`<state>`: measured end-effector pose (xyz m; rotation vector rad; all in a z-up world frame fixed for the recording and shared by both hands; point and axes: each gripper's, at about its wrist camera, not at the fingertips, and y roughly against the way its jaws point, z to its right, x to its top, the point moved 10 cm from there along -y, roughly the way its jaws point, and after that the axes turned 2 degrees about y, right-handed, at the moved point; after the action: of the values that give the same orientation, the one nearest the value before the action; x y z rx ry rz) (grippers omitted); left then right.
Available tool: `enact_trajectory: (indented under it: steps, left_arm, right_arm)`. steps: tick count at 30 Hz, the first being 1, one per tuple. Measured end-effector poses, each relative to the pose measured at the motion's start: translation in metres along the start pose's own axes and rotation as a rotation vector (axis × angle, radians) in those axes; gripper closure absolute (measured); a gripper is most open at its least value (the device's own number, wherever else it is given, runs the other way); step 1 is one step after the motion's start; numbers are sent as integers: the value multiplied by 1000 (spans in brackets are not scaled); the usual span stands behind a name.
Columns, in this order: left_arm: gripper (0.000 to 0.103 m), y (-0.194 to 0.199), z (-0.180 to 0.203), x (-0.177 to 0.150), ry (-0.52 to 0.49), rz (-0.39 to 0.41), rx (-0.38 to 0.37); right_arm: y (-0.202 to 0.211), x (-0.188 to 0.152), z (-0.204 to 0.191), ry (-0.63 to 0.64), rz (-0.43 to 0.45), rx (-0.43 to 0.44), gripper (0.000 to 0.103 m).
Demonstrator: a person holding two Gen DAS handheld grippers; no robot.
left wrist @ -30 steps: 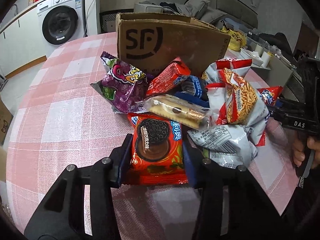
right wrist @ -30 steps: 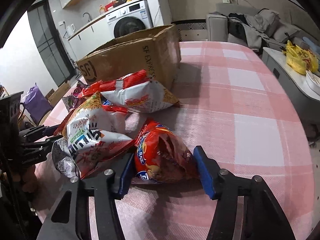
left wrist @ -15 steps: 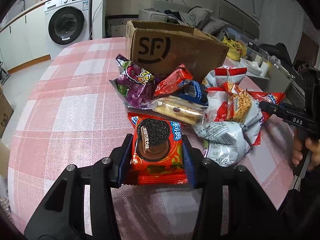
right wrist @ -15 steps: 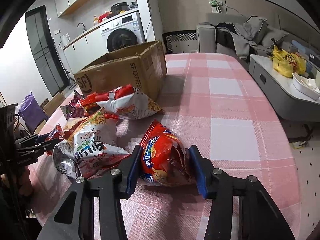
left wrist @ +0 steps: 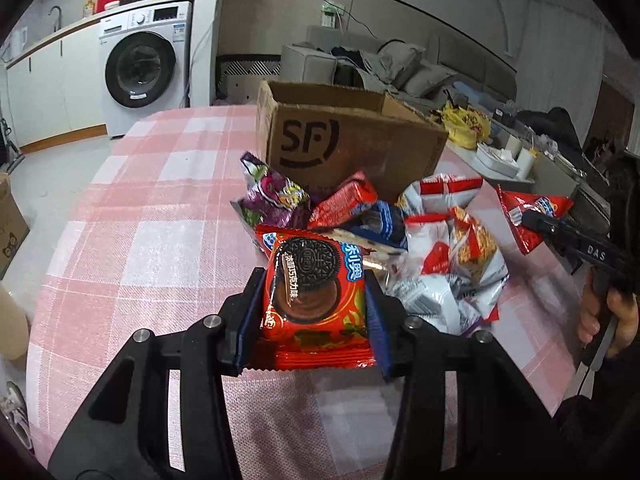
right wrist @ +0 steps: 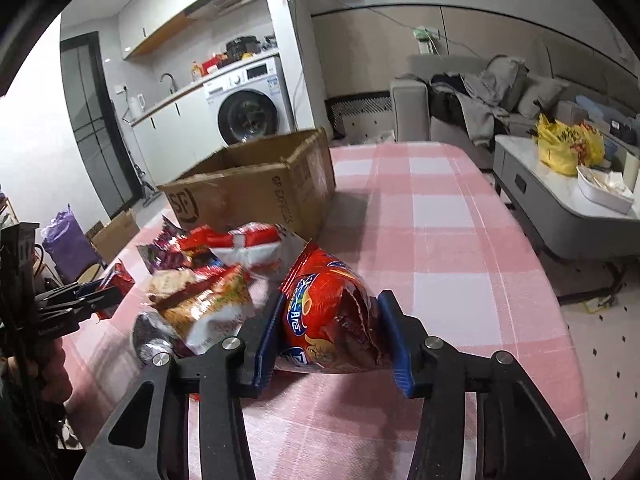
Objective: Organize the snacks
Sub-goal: 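Lift both packs and lower them into the SF box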
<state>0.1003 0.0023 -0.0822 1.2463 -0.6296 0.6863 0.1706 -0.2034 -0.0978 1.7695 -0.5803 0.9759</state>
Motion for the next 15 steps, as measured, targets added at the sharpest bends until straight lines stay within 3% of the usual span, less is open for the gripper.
enact_trajectory:
  steps: [15]
  left_arm:
    - [60, 14, 4, 41, 0, 95, 14]
  right_arm:
    - [14, 43, -42, 51, 96, 86, 56]
